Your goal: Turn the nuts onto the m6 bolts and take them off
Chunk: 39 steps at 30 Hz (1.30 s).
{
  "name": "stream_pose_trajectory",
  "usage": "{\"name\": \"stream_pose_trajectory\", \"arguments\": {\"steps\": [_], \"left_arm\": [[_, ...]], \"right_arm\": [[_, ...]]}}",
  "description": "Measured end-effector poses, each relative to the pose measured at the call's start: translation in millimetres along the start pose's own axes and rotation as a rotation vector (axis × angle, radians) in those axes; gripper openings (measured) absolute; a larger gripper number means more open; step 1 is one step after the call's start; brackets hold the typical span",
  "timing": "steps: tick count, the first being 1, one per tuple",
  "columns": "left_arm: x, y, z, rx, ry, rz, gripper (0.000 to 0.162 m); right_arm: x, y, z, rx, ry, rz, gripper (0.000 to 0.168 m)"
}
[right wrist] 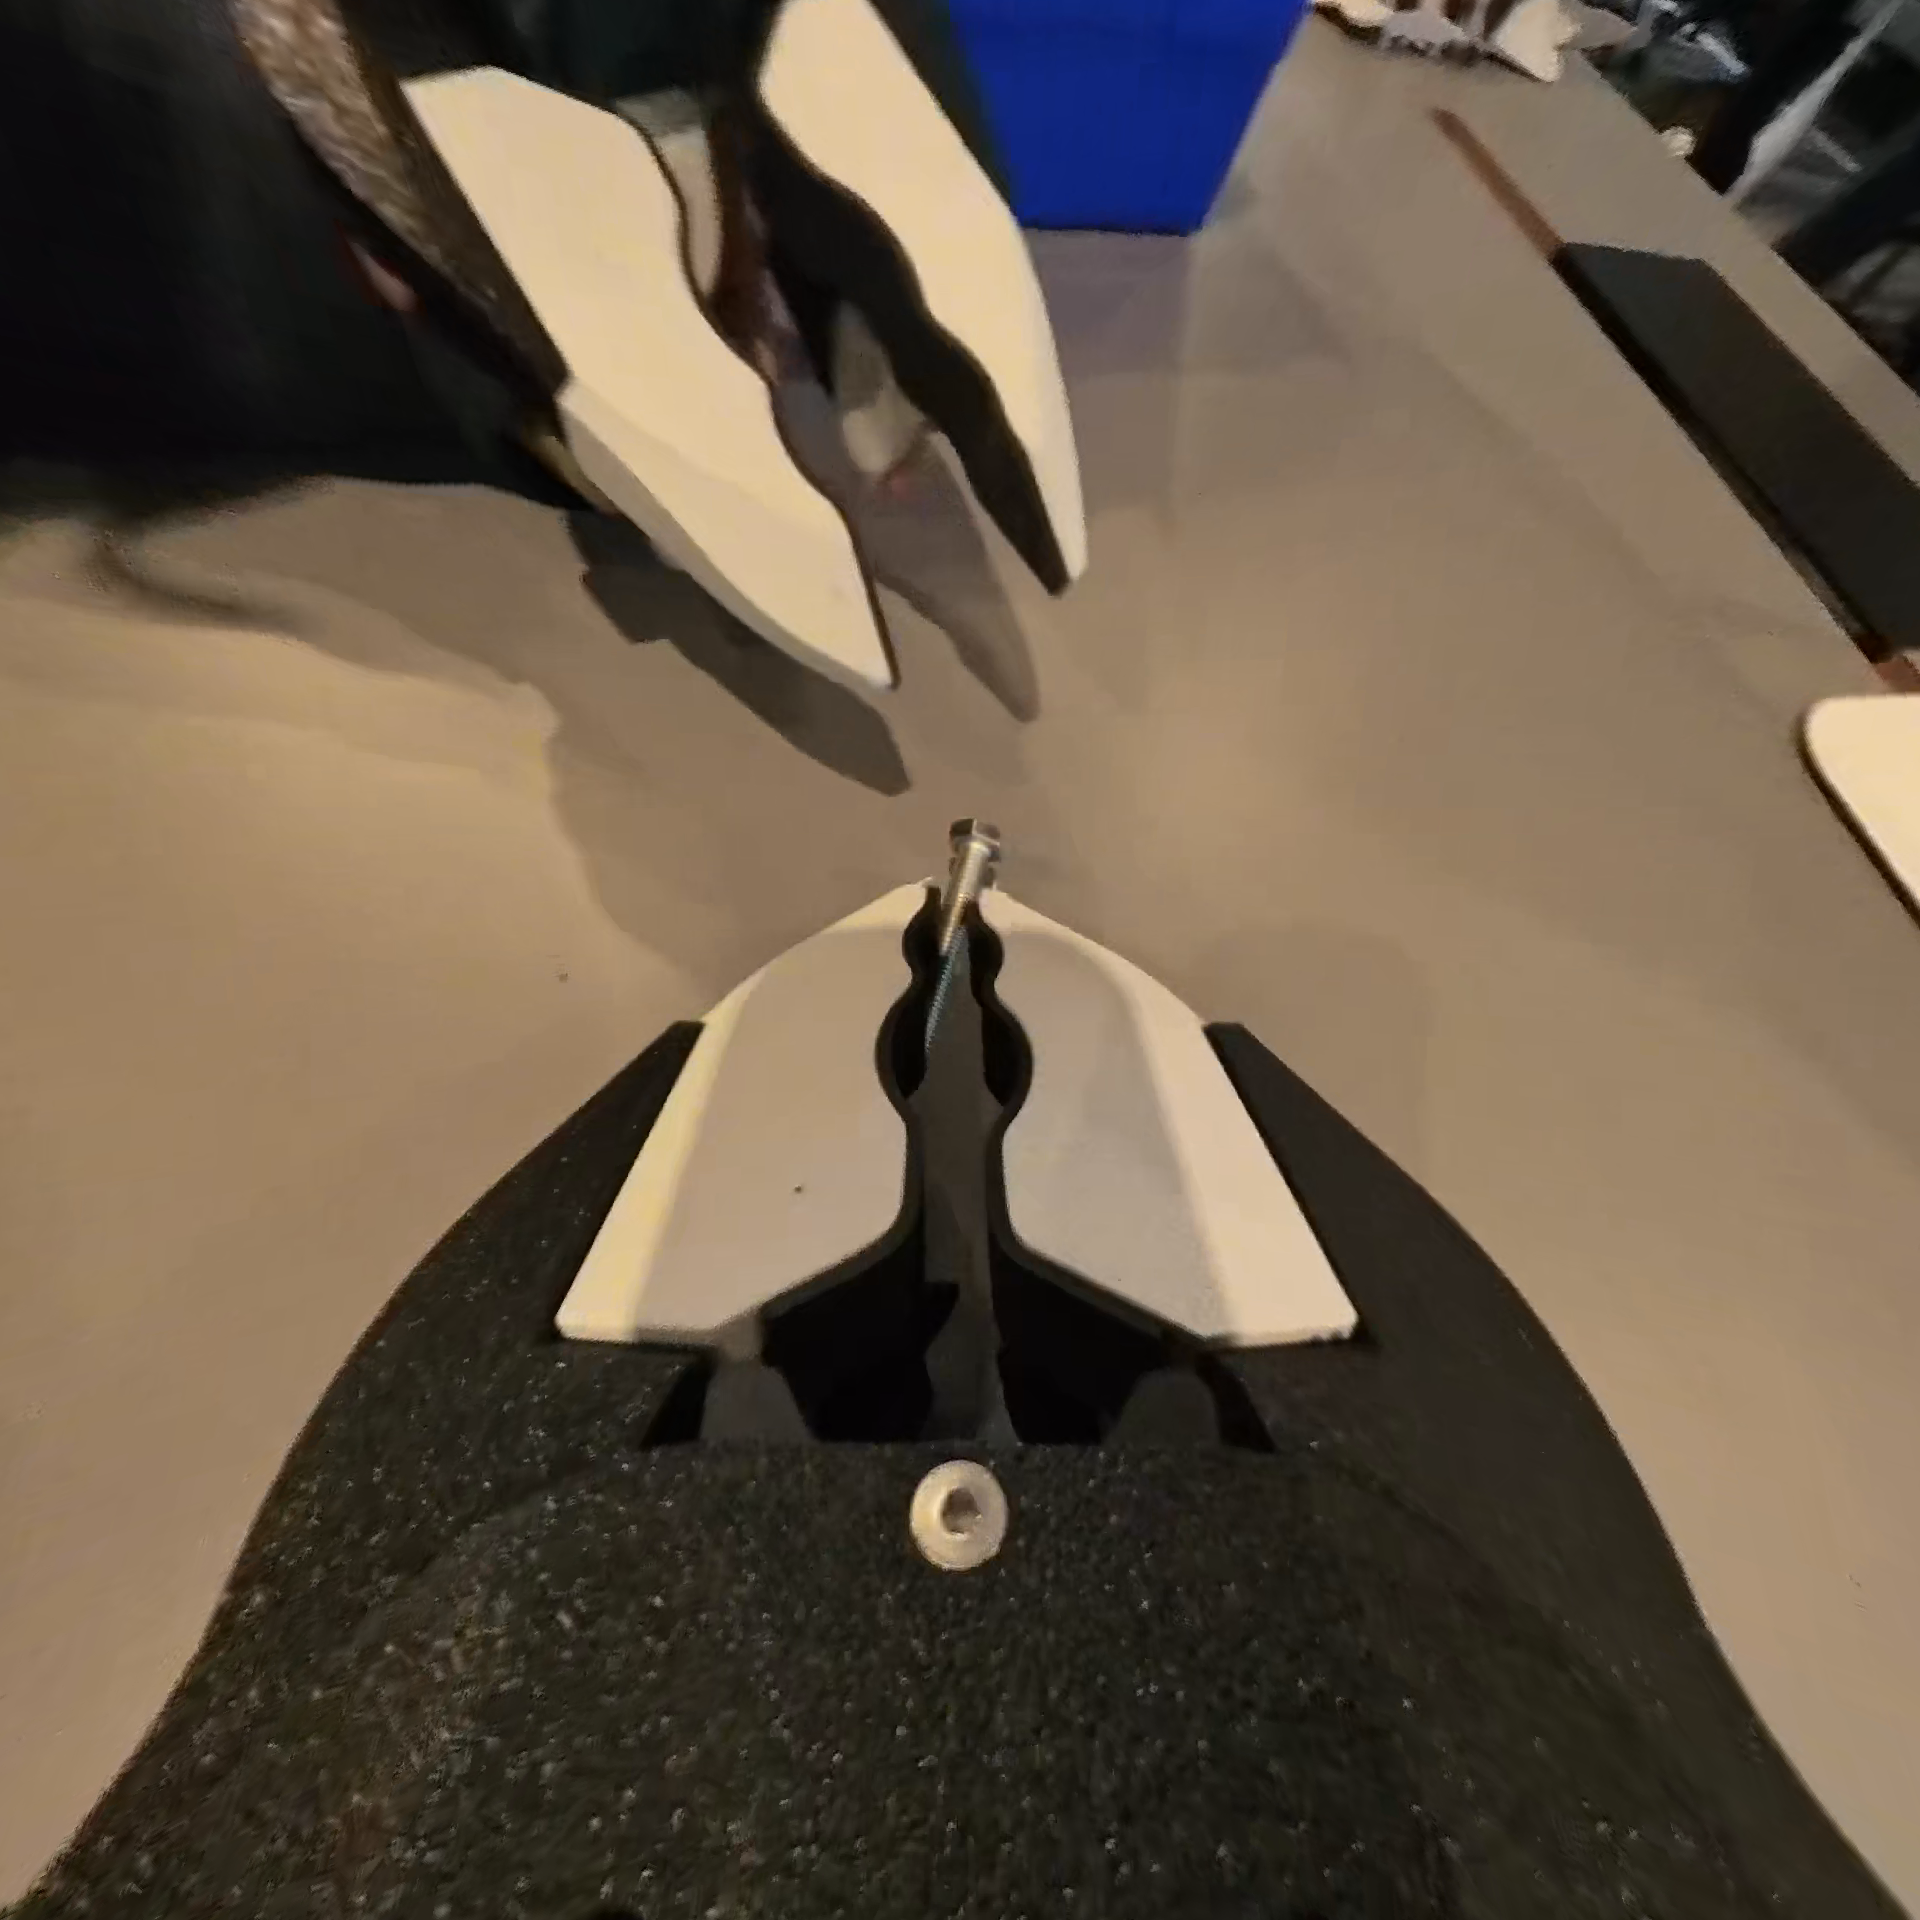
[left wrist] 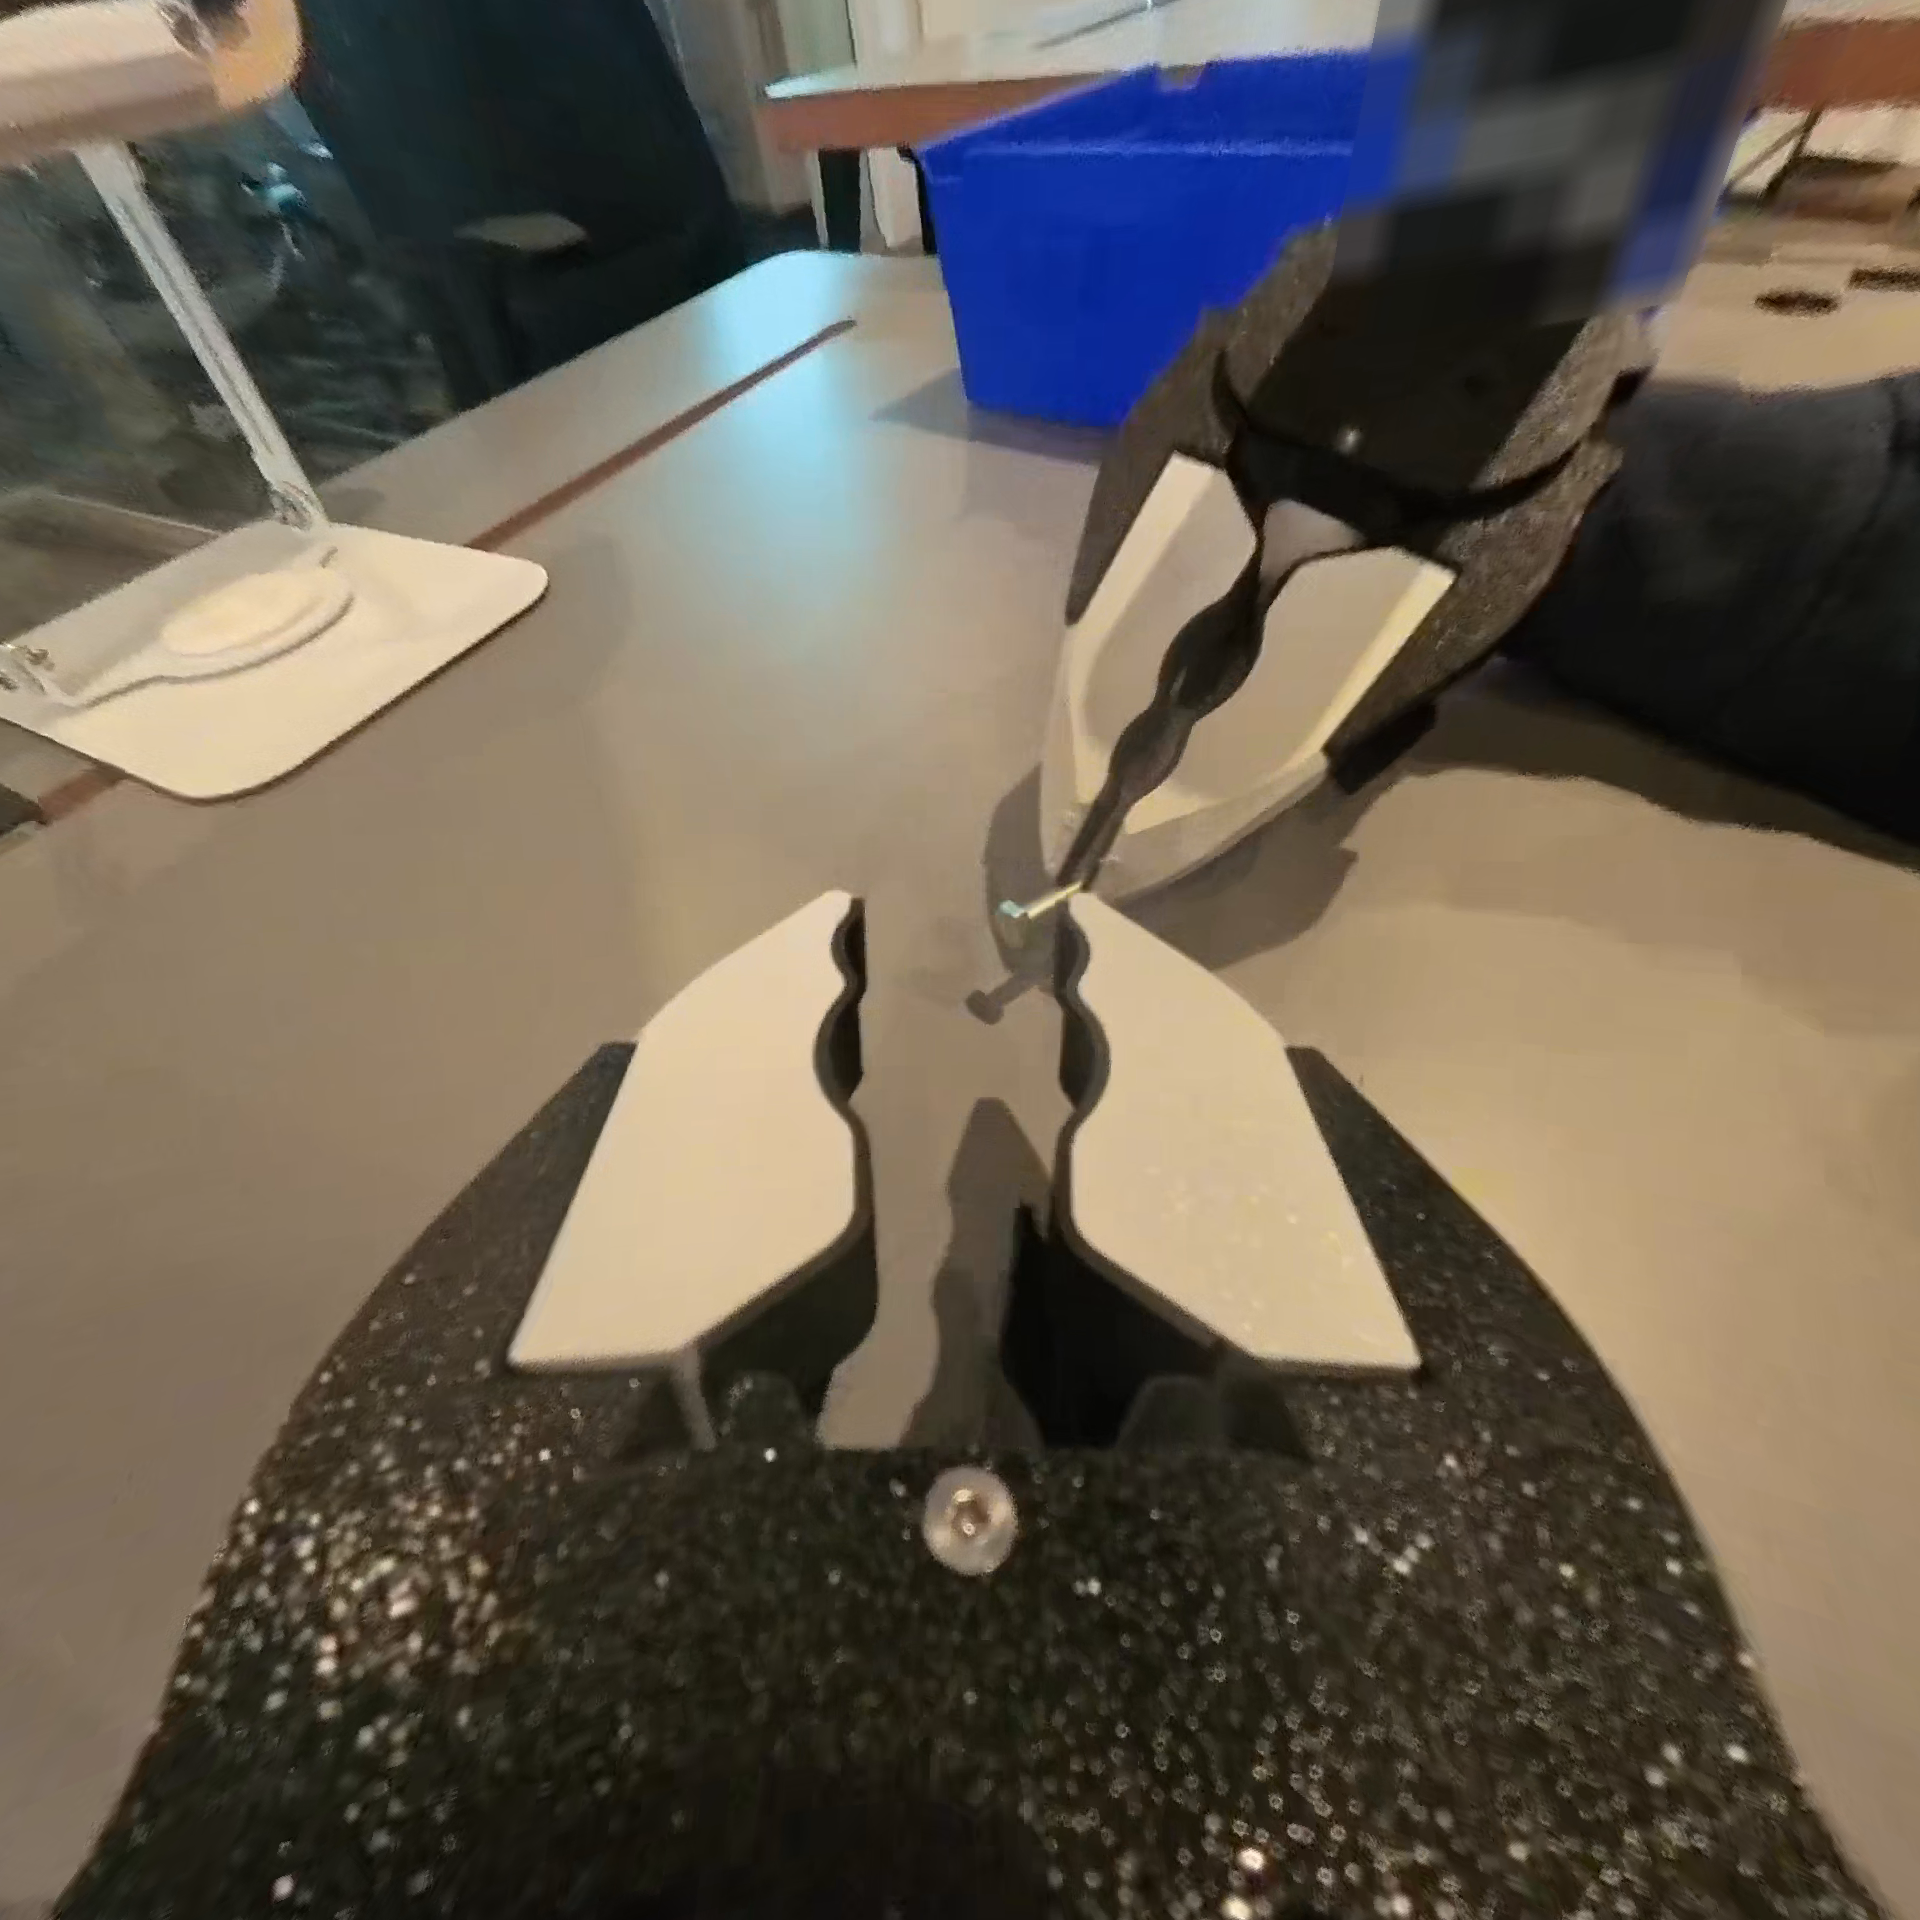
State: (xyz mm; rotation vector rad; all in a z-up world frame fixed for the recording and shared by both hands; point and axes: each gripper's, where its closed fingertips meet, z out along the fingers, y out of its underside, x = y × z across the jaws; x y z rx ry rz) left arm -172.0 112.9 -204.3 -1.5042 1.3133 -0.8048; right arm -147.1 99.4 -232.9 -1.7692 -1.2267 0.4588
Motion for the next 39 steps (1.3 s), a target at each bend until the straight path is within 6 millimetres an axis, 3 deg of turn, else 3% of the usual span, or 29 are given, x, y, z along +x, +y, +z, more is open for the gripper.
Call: {"name": "stream_pose_trajectory", "arguments": {"steps": [5,10,14,17,19,21,23,27,31,36,39], "left_arm": [[17,29,3,-0.231,0.060,0.145,0.032],[29,42,8,-0.309,0.081,0.254,0.032],[38,43,7,-0.313,0.144,0.239,0.028],[41,41,7,-0.301,0.160,0.257,0.012],[40,41,7,-0.298,0.152,0.271,0.010],[34,39,8,-0.291,0.112,0.260,0.010],[19,33,7,-0.269,0.023,0.243,0.010],[-6,2,0,-0.074,-0.108,0.107,0.010],[-9,-22,-8,0.115,-0.106,-0.020,0.010],[-3,-26,-7,0.143,-0.078,-0.018,0.010],[3,-28,-6,0.156,-0.058,-0.001,0.010]], "right_arm": [[-17,4,9,-0.081,-0.053,-0.080,0.005],[-33,6,14,-0.102,-0.146,-0.067,0.005],[-39,1,12,-0.078,-0.197,-0.042,0.005],[-42,-7,9,-0.037,-0.218,-0.022,0.005],[-41,-8,9,-0.033,-0.214,-0.016,0.005],[-35,-11,9,-0.013,-0.168,-0.009,0.005],[-20,-19,6,0.042,-0.077,0.012,0.021],[8,-37,-6,0.201,0.033,0.164,0.045],[13,-61,-14,0.408,-0.013,0.316,0.039],[7,-78,-15,0.542,-0.123,0.441,0.033],[4,-80,-14,0.543,-0.138,0.431,0.013]]}}
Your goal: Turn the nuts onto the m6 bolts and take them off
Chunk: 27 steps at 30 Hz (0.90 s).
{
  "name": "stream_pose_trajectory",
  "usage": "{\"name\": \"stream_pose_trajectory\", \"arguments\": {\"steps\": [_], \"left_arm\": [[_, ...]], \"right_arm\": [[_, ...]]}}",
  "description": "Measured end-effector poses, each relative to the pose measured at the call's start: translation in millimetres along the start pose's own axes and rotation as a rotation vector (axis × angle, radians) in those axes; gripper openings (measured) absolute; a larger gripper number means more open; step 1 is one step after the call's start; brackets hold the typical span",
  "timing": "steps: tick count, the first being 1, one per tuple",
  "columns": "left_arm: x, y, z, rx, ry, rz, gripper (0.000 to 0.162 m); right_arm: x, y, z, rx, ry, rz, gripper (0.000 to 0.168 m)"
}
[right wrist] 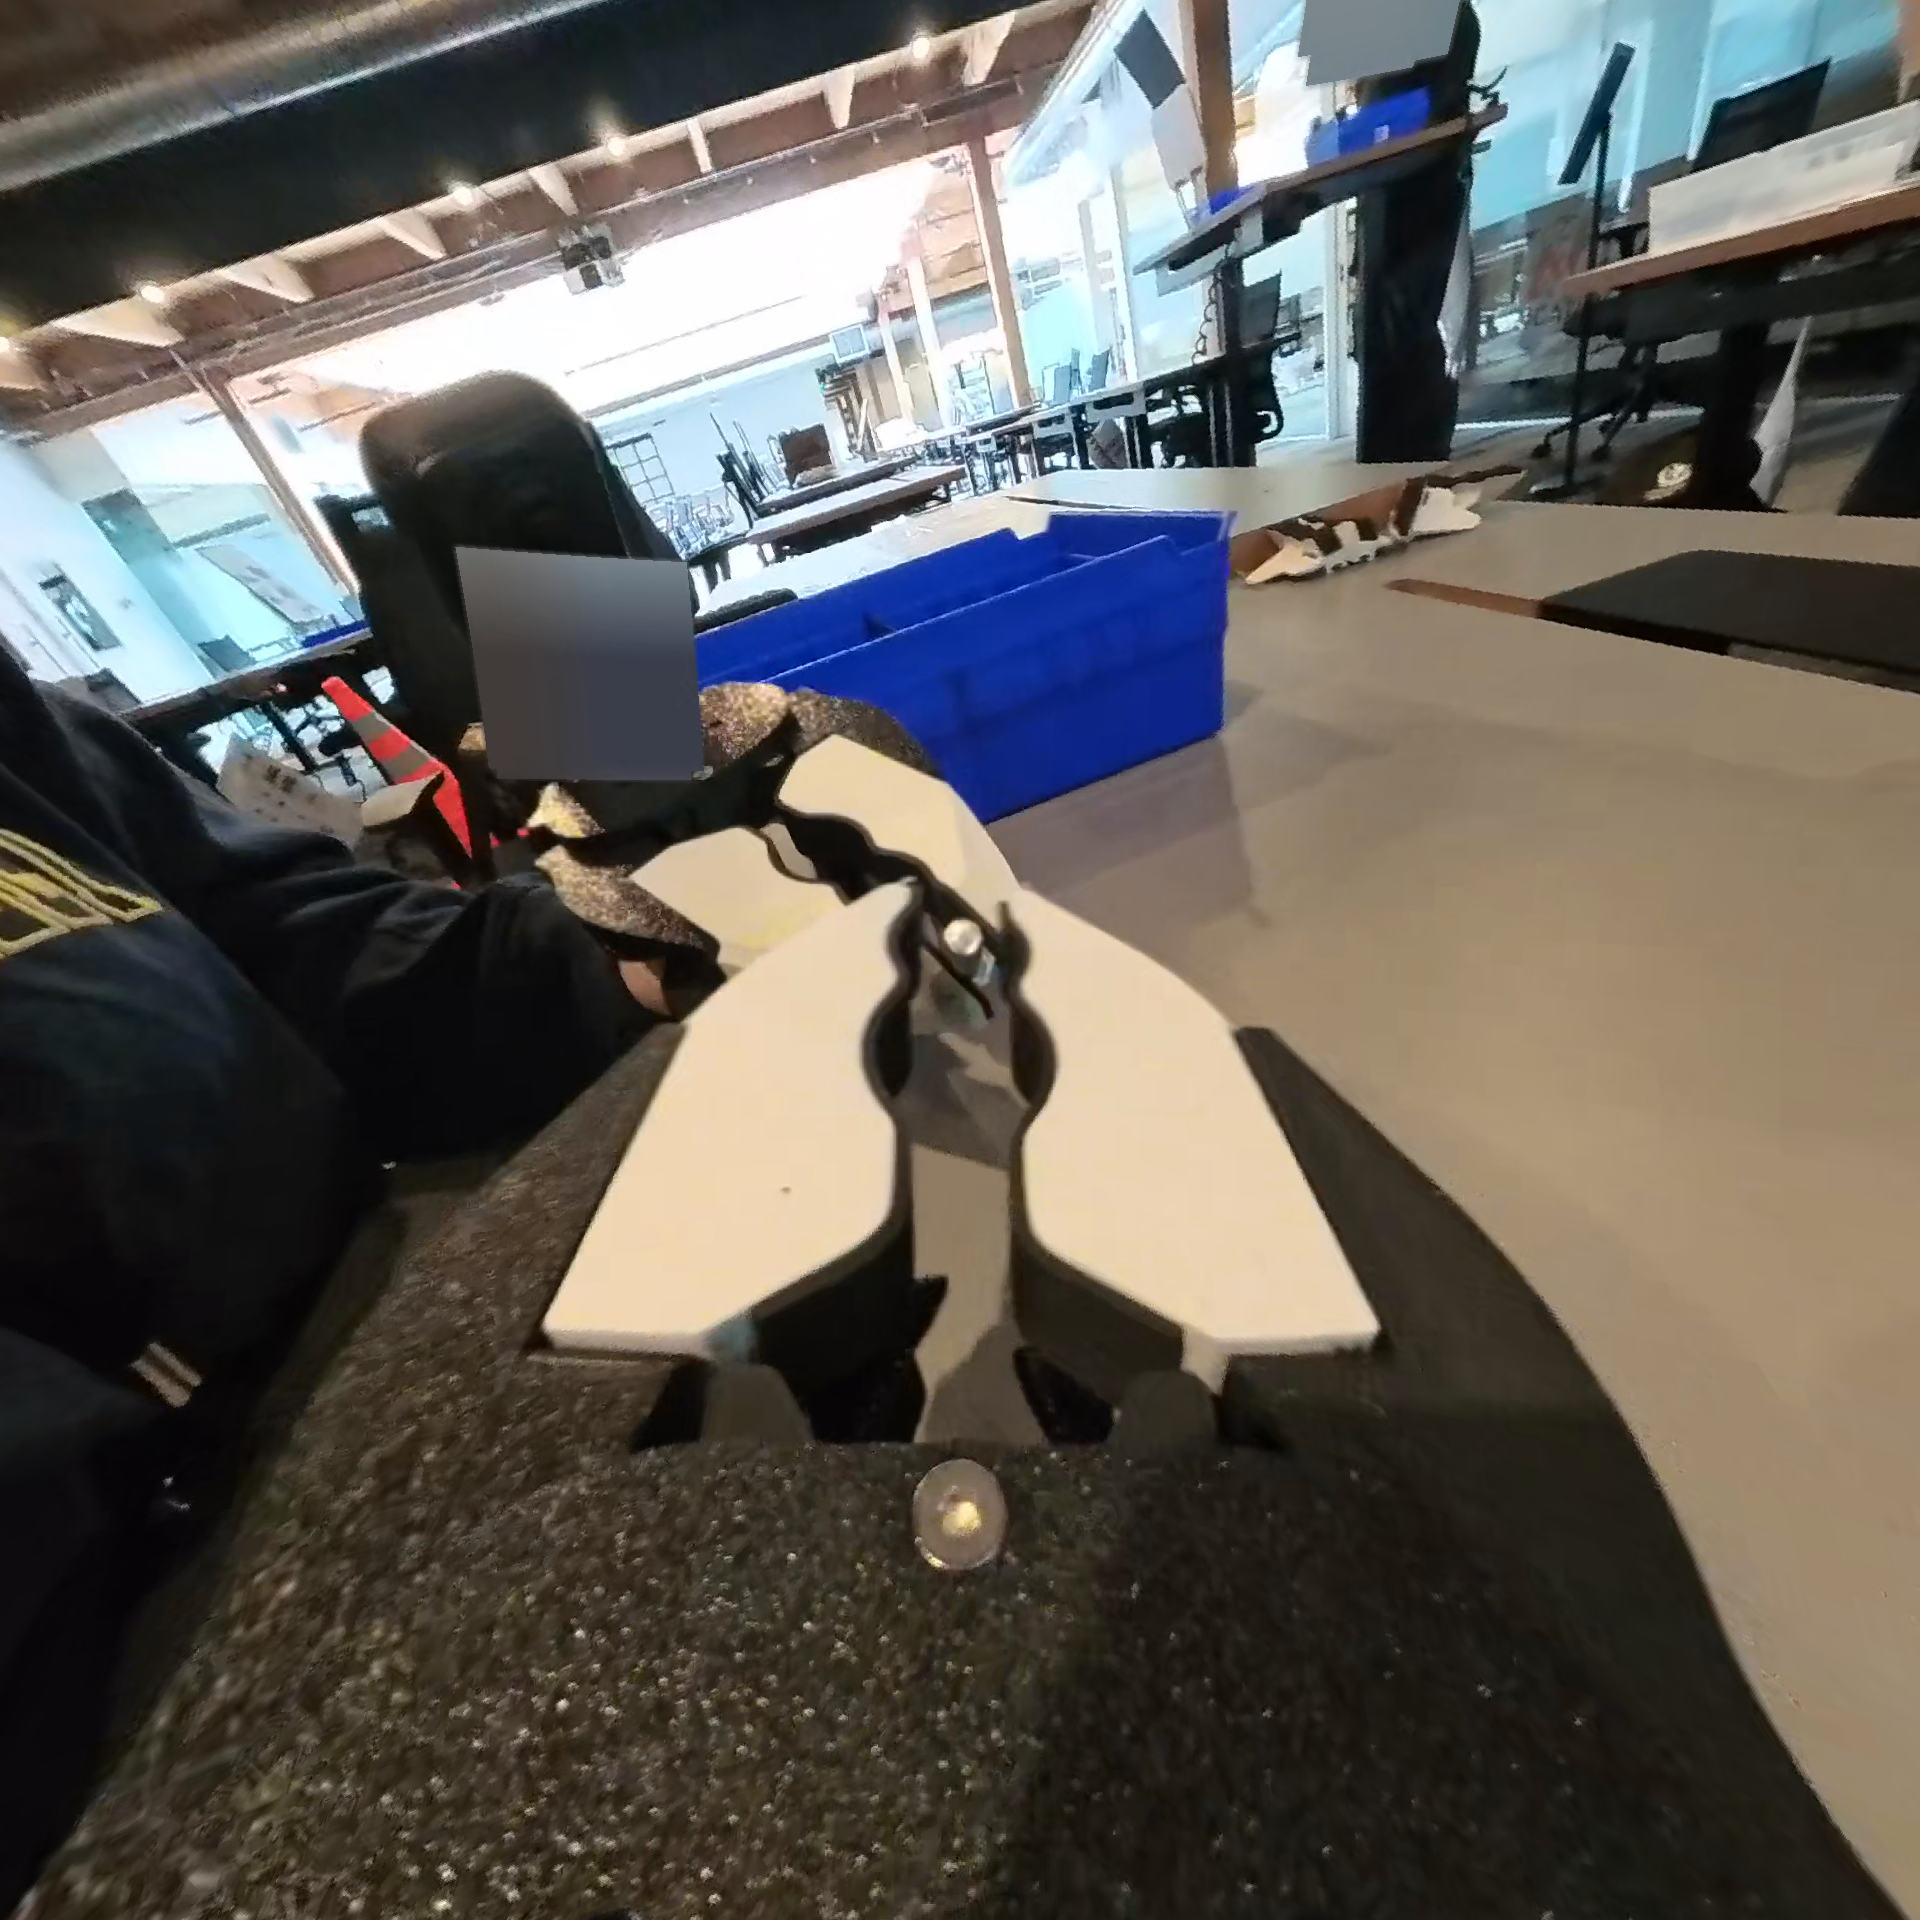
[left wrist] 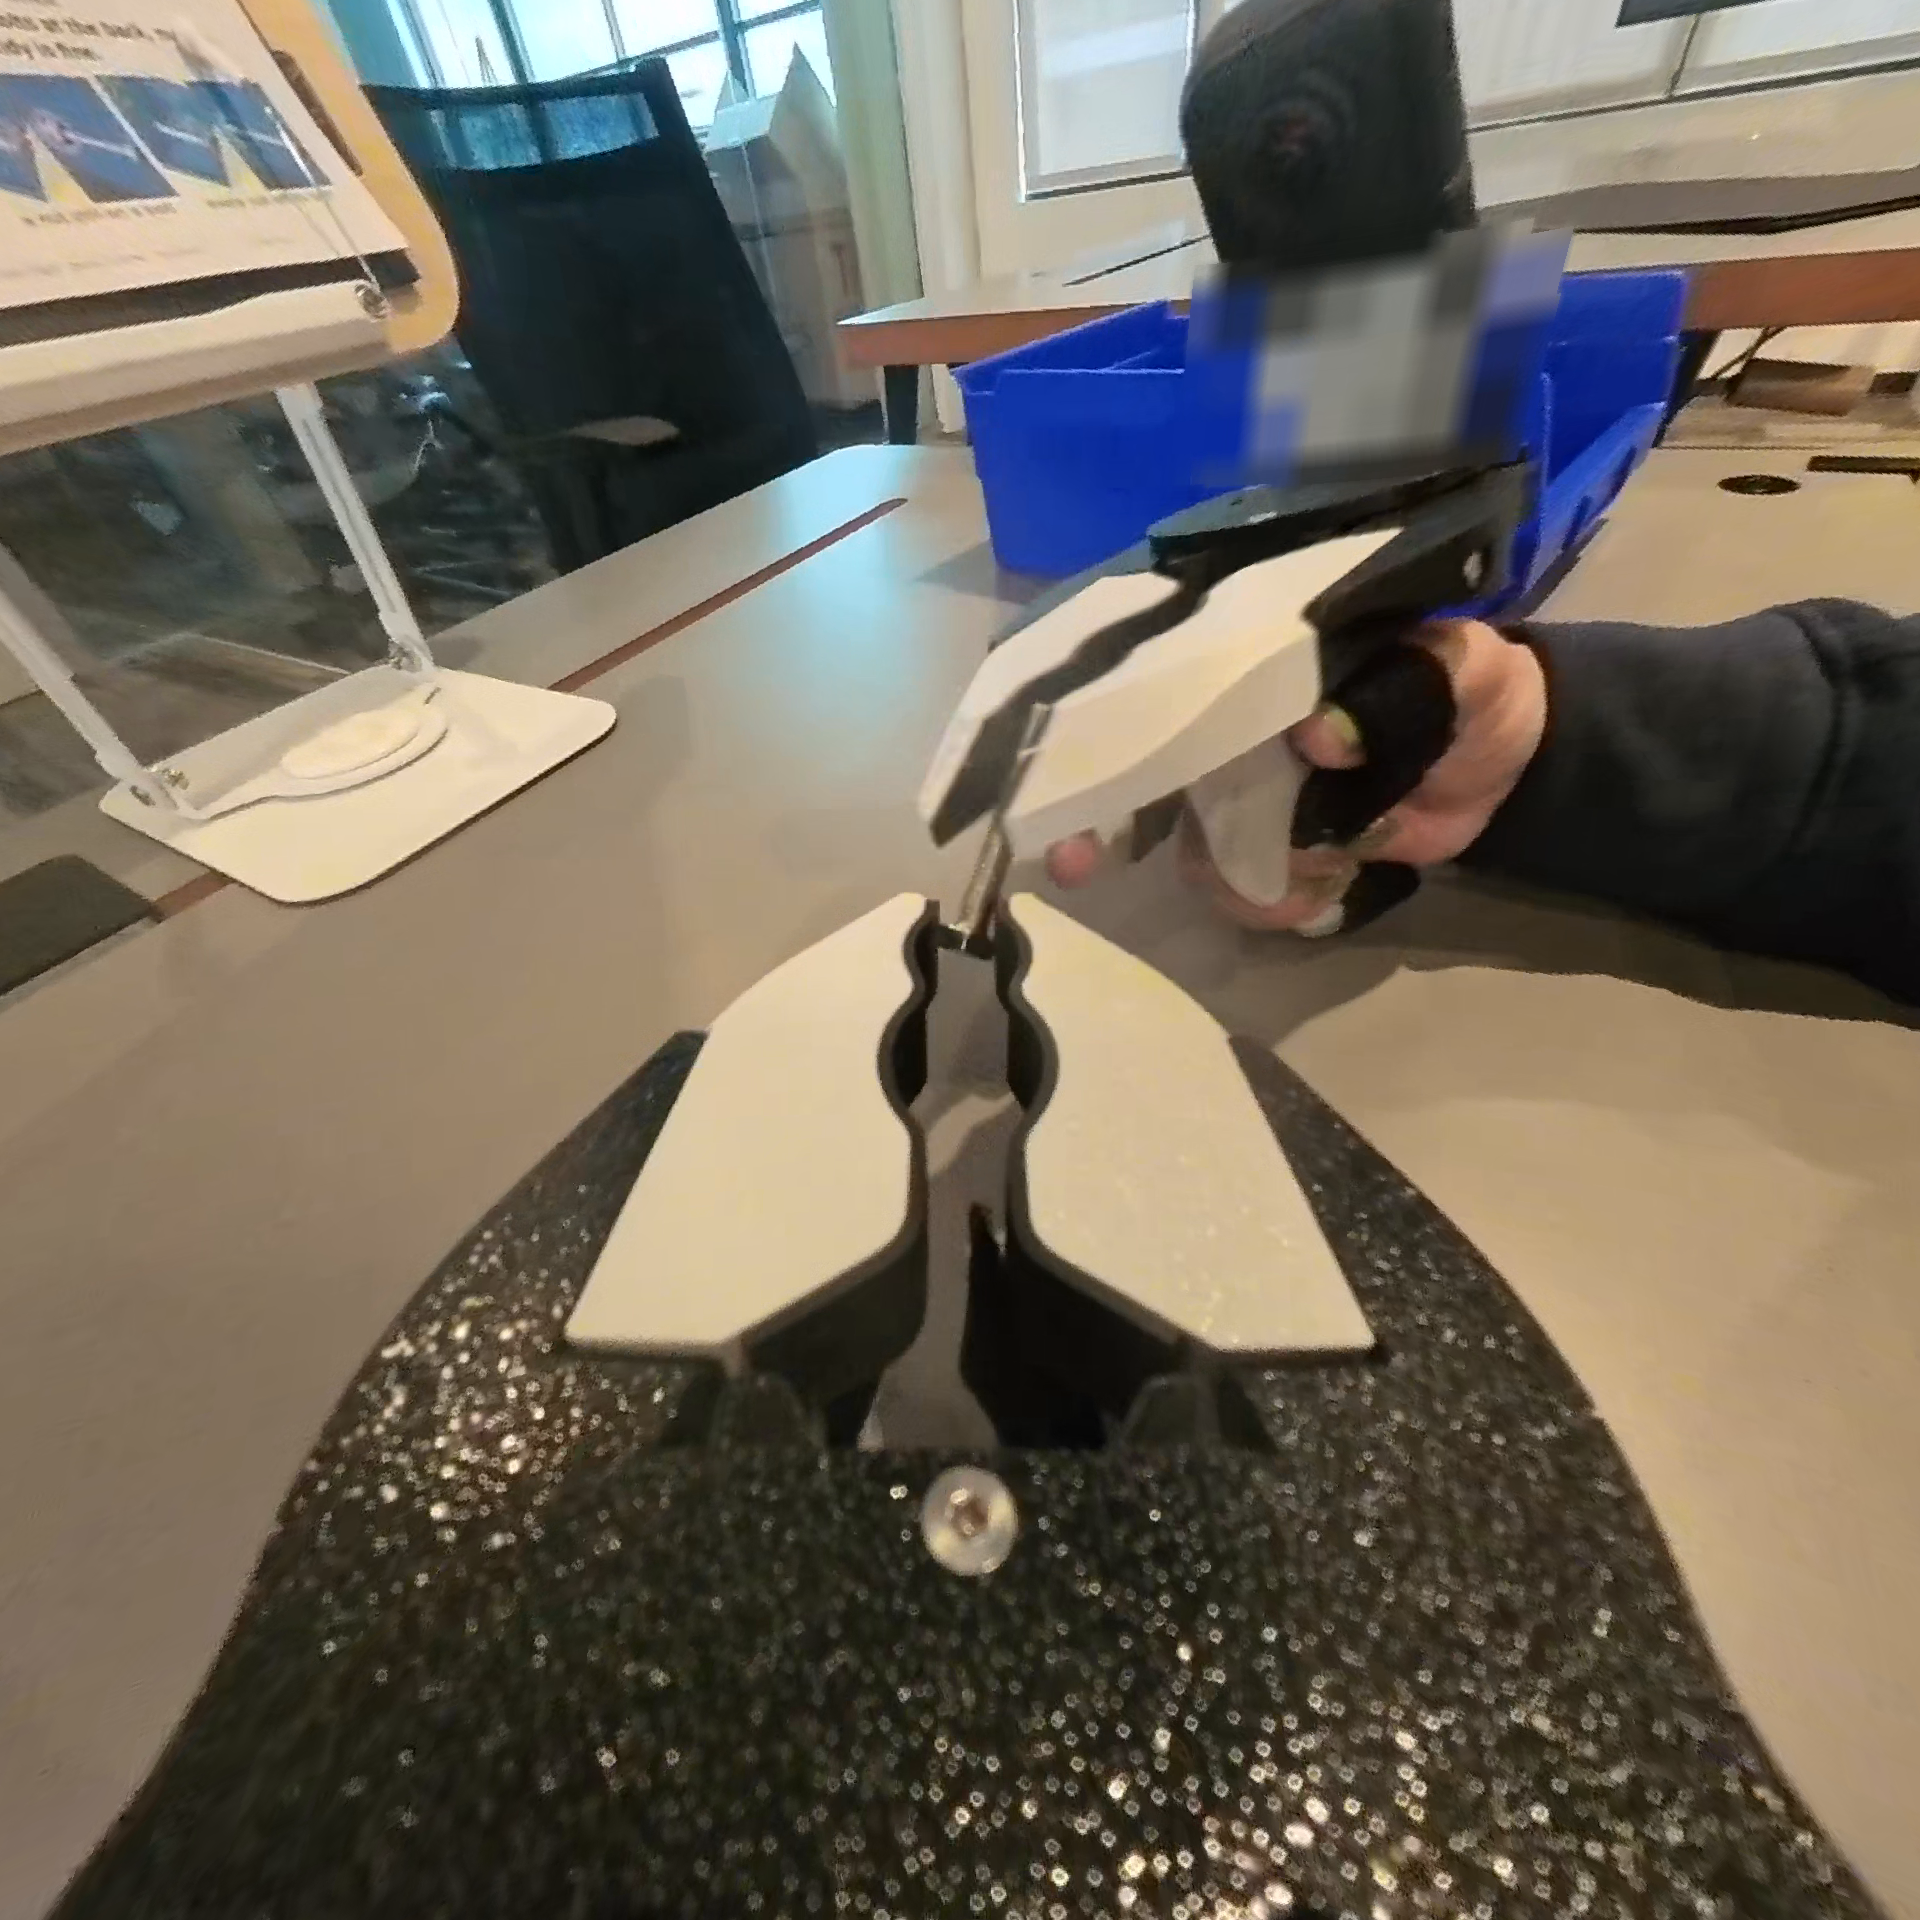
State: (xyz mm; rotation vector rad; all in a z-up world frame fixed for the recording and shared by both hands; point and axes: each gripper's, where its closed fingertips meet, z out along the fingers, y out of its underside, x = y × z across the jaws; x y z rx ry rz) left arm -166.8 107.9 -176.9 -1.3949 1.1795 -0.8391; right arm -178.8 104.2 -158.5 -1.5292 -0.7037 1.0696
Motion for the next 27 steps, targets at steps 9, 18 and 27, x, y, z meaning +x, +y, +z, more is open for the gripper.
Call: {"name": "stream_pose_trajectory", "arguments": {"steps": [9,18,27], "left_arm": [[-25,13,0,-0.085,-0.191,0.070,0.034],[-43,17,-6,-0.143,-0.361,0.176,0.024],[-46,19,-7,-0.148,-0.369,0.141,0.018]], "right_arm": [[28,14,-8,-0.134,0.212,-0.104,0.005],[40,62,-17,-0.572,0.350,-0.305,0.005],[36,73,-11,-0.606,0.321,-0.256,0.006]]}}
